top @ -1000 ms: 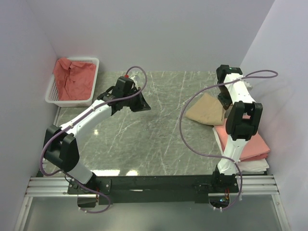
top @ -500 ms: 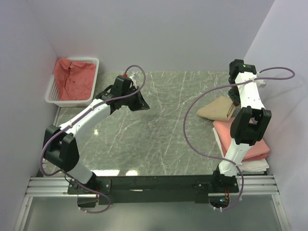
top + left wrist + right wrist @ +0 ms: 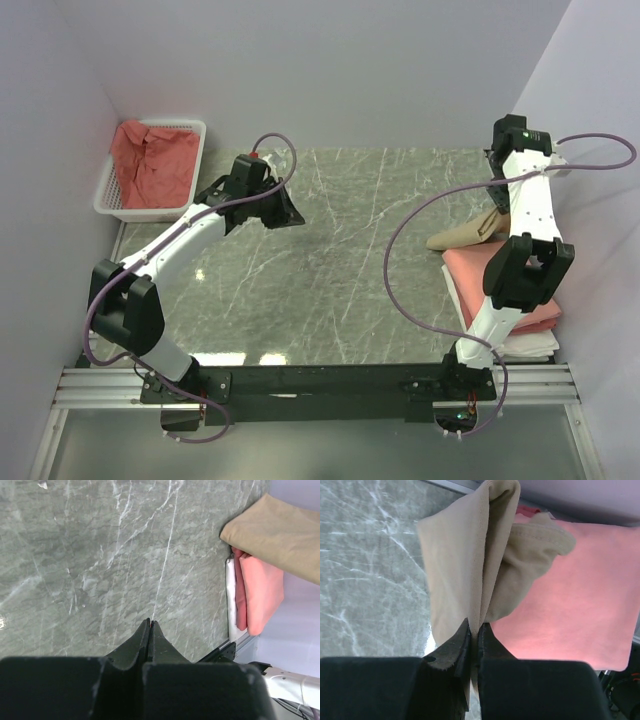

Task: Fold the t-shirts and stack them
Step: Neatly place the folded tshirt to the corner

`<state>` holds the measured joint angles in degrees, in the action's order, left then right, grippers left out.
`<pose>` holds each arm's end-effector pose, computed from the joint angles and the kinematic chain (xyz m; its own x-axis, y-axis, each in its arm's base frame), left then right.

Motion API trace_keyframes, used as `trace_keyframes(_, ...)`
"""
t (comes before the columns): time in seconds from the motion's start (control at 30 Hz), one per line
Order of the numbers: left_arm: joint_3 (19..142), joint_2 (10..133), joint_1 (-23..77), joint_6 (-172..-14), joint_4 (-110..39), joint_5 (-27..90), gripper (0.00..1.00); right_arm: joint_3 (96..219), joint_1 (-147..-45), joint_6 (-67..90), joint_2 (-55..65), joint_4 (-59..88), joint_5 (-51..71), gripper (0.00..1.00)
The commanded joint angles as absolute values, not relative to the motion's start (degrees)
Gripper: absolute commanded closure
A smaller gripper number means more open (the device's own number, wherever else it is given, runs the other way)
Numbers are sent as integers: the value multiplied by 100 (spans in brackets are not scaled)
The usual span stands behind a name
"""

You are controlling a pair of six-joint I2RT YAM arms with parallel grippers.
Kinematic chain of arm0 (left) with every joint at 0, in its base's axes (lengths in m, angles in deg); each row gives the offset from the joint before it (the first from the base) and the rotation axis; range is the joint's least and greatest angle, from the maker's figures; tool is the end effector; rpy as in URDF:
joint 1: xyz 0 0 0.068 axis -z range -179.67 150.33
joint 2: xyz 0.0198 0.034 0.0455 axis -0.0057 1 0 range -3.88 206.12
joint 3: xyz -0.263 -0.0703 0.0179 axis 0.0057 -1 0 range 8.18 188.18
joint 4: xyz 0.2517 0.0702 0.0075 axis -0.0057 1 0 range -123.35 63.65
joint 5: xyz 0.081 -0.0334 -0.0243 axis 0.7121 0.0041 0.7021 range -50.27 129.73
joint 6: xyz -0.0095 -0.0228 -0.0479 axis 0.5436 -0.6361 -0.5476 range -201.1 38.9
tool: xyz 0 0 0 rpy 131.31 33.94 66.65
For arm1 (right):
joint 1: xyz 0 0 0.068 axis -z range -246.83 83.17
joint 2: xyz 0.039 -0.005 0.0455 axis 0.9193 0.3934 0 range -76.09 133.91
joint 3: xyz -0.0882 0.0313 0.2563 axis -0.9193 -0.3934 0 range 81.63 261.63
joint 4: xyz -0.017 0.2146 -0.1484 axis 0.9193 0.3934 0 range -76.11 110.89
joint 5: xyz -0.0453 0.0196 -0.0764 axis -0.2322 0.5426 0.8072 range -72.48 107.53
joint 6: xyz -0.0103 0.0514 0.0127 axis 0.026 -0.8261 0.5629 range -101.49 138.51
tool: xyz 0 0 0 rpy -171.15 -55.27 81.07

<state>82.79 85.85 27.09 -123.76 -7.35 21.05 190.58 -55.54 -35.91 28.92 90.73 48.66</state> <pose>0.3092 -0.1687 0.3007 -0.8669 -0.2818 -0.4113 0.0743 0.7427 -0.6655 0.3488 -0.0884 0.3453 -0.2878 0.7673 -0.5731 0.9465 0.3190 -0.0483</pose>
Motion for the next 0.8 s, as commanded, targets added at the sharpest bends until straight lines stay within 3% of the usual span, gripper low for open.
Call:
trace_keyframes(0.0, 8464, 8576, 2652, -12232, -742, 2004, 99, 19465, -5488, -3476, 2551, 9633, 4943, 100)
trace_keyframes(0.77, 8385, 8647, 2538, -12188, -777, 1978, 100, 19817, -5286, -3203, 2051, 9633, 4653, 100)
